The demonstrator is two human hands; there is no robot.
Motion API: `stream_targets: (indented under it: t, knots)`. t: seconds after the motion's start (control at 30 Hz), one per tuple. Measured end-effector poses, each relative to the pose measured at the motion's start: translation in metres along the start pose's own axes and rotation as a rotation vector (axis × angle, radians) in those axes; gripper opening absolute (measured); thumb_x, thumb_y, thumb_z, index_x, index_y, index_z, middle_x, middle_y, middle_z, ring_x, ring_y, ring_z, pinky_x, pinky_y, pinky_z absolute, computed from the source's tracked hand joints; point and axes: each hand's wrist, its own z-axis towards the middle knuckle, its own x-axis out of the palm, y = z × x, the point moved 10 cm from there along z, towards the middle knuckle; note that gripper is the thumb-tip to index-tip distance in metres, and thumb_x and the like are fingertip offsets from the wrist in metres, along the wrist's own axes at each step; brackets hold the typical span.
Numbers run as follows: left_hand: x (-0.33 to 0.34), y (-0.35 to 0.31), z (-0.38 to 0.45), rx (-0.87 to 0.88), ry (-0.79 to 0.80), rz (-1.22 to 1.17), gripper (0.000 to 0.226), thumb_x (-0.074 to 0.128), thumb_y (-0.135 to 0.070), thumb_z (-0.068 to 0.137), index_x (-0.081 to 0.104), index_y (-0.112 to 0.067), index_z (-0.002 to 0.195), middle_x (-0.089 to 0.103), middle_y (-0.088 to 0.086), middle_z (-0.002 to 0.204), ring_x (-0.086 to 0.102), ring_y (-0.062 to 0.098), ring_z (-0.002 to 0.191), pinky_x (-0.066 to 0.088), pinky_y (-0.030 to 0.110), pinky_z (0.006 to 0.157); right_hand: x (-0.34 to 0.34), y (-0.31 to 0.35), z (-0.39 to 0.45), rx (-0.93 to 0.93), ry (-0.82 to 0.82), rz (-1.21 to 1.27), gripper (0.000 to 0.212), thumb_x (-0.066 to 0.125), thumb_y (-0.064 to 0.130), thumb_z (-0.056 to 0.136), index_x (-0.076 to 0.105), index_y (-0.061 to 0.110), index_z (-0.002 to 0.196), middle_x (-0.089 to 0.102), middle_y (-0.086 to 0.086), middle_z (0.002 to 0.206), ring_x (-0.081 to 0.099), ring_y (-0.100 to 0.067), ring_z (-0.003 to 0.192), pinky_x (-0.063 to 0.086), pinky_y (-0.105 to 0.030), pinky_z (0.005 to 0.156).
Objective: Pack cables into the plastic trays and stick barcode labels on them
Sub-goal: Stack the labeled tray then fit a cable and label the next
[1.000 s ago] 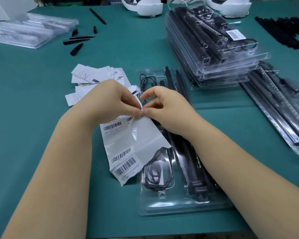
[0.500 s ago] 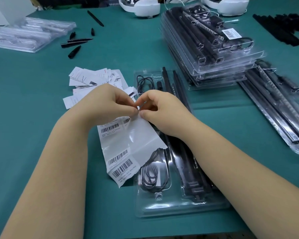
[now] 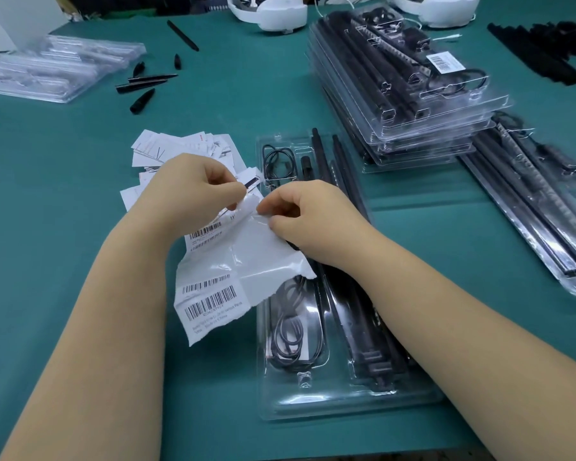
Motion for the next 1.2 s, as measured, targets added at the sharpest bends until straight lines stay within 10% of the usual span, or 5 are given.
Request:
stream_targets:
  t: [0.53, 0.87, 1.2]
  knots:
    - [-0.025, -0.023, -0.008, 0.194, -0.226, -0.198, 0.015, 0.061, -0.014, 0.08, 0.067, -0.021, 0.069, 0.051, -0.015, 0.048, 0.038, 0.002, 0.041, 0.029, 0.008, 0.04, -0.006, 0.003, 0.001, -0.024, -0.035, -0.033, 0.019, 0.056, 0.019, 0.086, 0.071, 0.03, 0.088, 0.057, 0.025, 0.062, 0.054, 0.006, 0.065, 0.045, -0.017, 0.062]
    - [0.002, -0.074, -0.033, 0.56, -0.039, -0.338, 0.008, 0.068, -0.025, 0.081, 0.071, -0.032, 0.077, 0.041, -0.009, 0.047, 0.031, 0.005, 0.044, 0.025, 0.013, 0.045, -0.019, -0.037, 0.001, 0.385, -0.09, 1.055, 0.044, 0.054, 0.036, 0.092, 0.064, 0.012, 0.057, 0.043, 0.001, 0.054, 0.036, -0.009, 0.038, 0.03, -0.016, 0.035]
    - [0.017, -0.074, -0.033, 0.563, 0.03, -0.235, 0.005, 0.067, -0.03, 0.079, 0.07, -0.033, 0.077, 0.046, 0.0, 0.051, 0.033, 0.006, 0.047, 0.028, 0.015, 0.05, -0.021, -0.035, 0.004, 0.242, -0.054, 1.074, 0.007, 0.066, 0.014, 0.083, 0.066, 0.008, 0.08, 0.046, 0.002, 0.063, 0.036, -0.004, 0.044, 0.028, -0.013, 0.035]
